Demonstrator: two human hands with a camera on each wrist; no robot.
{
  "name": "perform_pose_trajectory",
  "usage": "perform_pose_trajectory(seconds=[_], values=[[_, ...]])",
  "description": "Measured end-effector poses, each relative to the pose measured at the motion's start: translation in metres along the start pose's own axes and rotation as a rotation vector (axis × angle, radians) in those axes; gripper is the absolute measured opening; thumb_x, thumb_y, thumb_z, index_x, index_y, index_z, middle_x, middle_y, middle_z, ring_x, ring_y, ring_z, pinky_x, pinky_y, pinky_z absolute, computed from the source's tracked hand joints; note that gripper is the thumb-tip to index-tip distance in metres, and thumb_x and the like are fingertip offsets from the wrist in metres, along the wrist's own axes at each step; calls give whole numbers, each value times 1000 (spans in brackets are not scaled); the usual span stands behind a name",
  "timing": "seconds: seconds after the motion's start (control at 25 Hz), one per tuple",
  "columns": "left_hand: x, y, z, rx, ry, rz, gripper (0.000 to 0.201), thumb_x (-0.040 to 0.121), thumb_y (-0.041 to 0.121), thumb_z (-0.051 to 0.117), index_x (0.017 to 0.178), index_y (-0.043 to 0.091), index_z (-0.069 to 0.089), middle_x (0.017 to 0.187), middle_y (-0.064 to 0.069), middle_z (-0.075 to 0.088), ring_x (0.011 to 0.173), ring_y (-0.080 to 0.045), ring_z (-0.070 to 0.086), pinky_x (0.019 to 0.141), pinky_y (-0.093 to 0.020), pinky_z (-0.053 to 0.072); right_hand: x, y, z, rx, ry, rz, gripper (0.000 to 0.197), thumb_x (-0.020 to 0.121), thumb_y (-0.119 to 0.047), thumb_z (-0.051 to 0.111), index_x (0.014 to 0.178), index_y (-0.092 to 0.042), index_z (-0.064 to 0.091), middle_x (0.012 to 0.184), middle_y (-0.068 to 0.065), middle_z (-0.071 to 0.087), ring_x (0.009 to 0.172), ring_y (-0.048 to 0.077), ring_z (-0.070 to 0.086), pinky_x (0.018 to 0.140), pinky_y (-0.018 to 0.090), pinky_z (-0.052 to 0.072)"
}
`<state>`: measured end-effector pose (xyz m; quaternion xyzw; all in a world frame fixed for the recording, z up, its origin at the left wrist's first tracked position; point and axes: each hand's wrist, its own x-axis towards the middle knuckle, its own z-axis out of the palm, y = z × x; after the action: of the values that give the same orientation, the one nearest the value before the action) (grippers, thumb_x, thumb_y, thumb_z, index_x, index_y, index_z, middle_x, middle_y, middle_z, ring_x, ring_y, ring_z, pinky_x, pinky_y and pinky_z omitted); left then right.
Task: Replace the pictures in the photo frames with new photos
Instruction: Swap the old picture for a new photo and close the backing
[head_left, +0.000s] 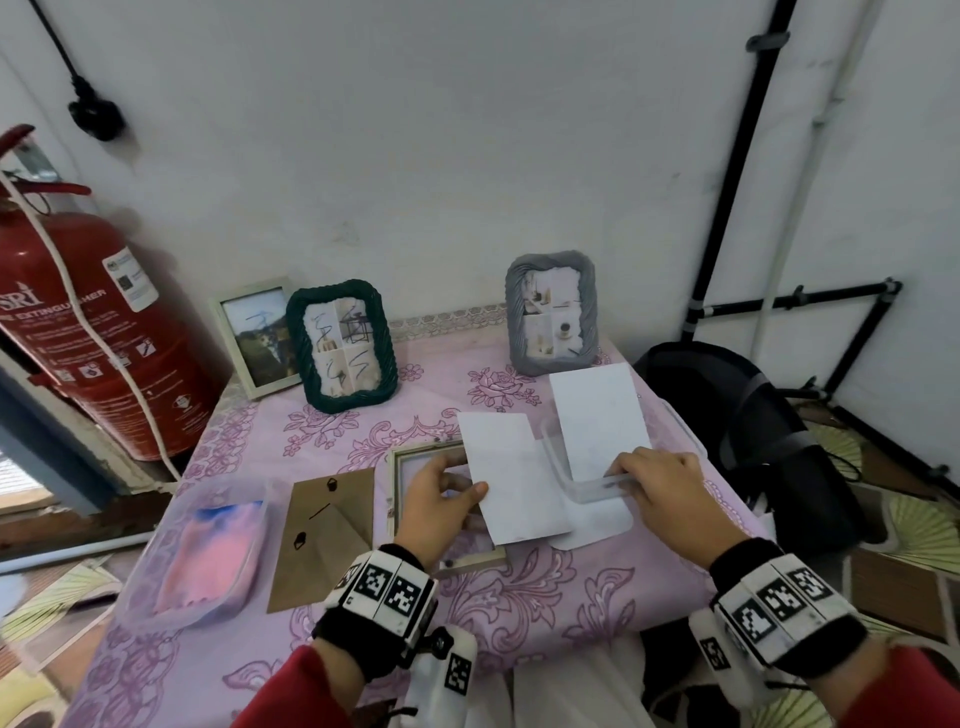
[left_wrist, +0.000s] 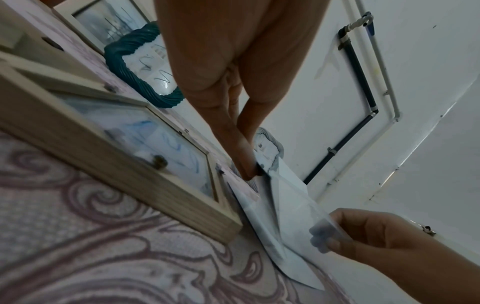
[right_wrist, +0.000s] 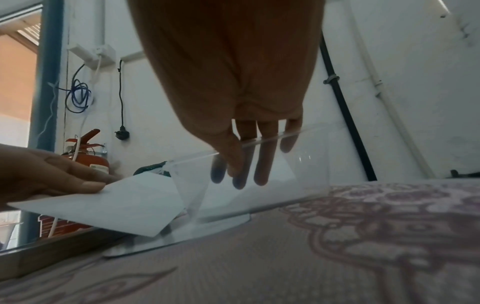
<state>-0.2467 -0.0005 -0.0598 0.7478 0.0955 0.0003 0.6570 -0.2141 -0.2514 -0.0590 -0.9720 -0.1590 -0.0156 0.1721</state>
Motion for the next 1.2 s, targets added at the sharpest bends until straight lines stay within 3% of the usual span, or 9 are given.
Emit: perform_pose_trajectory(seconds=[0.2,0.36,0.52,0.64,0.76,0.88,1.0,1.16,1.2], values=[[-1,-3,13,-13,-65,-77,37,91,-7,48,127,2,43,87,-16,51,66,-22,60,53,-27,58,-3,1,-2,74,62,-7,38,81,6,41,101,-22,58,100,-6,60,101,17,52,76,30,17],[-1,-4,34,-71,-117,-115,38,89,-12,47,126,-2,41,85,-7,52,72,-19,59,49,-22,56,-3,3,0,65,72,-18,46,75,12,38,101,-21,57,98,-7,60,100,16,52,74,29,15],[5,-5,48,-90,-96,-131,40,87,-15,48,126,-7,42,82,-8,54,69,-13,59,47,-19,55,-3,6,2,54,84,-21,49,72,14,38,100,-22,58,90,-11,54,95,16,51,73,29,14],[7,-5,52,-27,-91,-130,39,85,-16,51,124,-10,45,83,-9,59,58,-6,64,48,-18,55,-2,4,4,-4,53,-34,47,75,11,39,101,-24,57,90,-12,53,94,16,48,73,30,14],[11,-6,50,93,-61,-116,39,83,-14,56,121,-9,50,83,-11,59,63,-17,62,54,-21,57,-2,1,4,-40,49,-27,45,78,9,40,101,-26,55,93,-9,59,92,16,46,74,31,14],[13,-6,45,309,13,-34,30,81,-10,59,111,-9,57,76,-11,57,61,-19,59,61,-25,56,-2,1,4,-34,43,-30,47,76,10,40,101,-25,57,95,-7,61,92,16,47,74,31,14],[15,-1,47,409,58,84,23,83,-6,55,105,-5,62,79,-12,59,70,-22,58,75,-37,56,2,4,1,23,12,-34,50,75,13,38,100,-24,62,95,-7,65,96,16,53,73,30,14],[20,11,61,430,73,223,21,81,-6,56,99,-1,66,83,-9,62,68,-15,54,72,-20,49,7,7,-1,287,29,1,50,78,13,37,98,-16,71,101,-3,71,100,16,61,94,30,33],[22,13,65,433,72,247,21,80,-6,56,98,0,67,86,-11,64,70,-16,56,74,-21,49,7,6,-2,410,66,42,48,78,14,37,98,-11,72,101,1,72,99,16,62,95,26,39]])
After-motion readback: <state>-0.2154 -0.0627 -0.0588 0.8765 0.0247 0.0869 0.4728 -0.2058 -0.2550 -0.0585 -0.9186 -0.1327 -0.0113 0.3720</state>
